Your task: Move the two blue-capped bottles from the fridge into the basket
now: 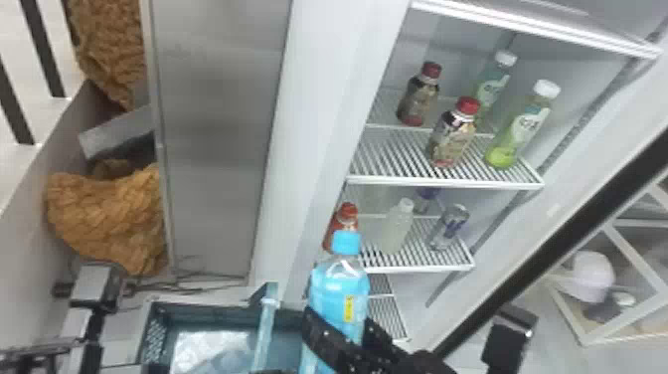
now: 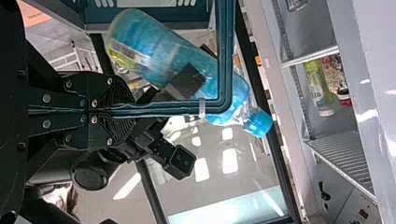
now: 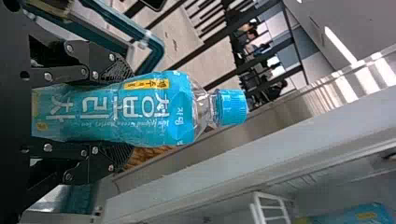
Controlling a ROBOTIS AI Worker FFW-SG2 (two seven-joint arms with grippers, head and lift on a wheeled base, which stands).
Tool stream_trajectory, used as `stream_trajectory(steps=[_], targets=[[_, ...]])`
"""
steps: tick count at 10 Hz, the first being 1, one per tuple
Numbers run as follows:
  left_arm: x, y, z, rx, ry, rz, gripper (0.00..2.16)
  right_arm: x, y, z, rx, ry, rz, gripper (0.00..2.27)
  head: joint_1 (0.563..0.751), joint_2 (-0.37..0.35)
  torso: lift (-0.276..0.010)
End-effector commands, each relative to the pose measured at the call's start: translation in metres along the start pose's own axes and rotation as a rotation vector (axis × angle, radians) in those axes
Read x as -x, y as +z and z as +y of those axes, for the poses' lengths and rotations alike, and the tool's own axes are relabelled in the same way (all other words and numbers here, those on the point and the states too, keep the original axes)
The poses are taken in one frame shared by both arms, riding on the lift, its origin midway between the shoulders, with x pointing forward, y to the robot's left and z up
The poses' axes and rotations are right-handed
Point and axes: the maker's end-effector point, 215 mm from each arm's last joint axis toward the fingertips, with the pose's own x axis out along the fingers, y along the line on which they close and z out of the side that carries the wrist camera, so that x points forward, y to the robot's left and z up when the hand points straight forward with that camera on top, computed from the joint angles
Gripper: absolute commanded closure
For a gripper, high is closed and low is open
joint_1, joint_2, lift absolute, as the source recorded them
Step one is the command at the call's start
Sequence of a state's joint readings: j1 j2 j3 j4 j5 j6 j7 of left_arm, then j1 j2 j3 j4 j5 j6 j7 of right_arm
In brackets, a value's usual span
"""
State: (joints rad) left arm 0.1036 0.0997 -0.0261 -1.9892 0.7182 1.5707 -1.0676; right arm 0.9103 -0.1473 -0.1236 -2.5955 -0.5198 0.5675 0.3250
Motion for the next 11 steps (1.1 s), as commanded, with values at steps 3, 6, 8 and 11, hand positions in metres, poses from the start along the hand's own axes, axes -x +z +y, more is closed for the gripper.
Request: stream_trajectory(steps=[3,6,8,11], targets=[[0.003,0.002,0.0,0.0,0.002,-0.009,1.21,0.0,-0.027,0.002,-0.058,0.061,0.07,0.38,0.695,-0.326,-0.076],[0.002,0.001,0.0,0.001,0.001,-0.007,1.21,0.008,-0.011,-0.019,-0.024,0.002,0.03,0.1,0.695,-0.327,-0.076],[0.003,0.001,0.0,0.003,0.002,-0.009,1.21,0.02,0.024,-0.047,0.031,-0.074,-0.071,0.1,0.695,-0.35,-0.076],[0.002,0.0,0.0,0.004,0.0,-0.006,1.21,0.04,0.08,-0.089,0.14,-0.198,-0.228,0.1,0.695,-0.35,-0.076]])
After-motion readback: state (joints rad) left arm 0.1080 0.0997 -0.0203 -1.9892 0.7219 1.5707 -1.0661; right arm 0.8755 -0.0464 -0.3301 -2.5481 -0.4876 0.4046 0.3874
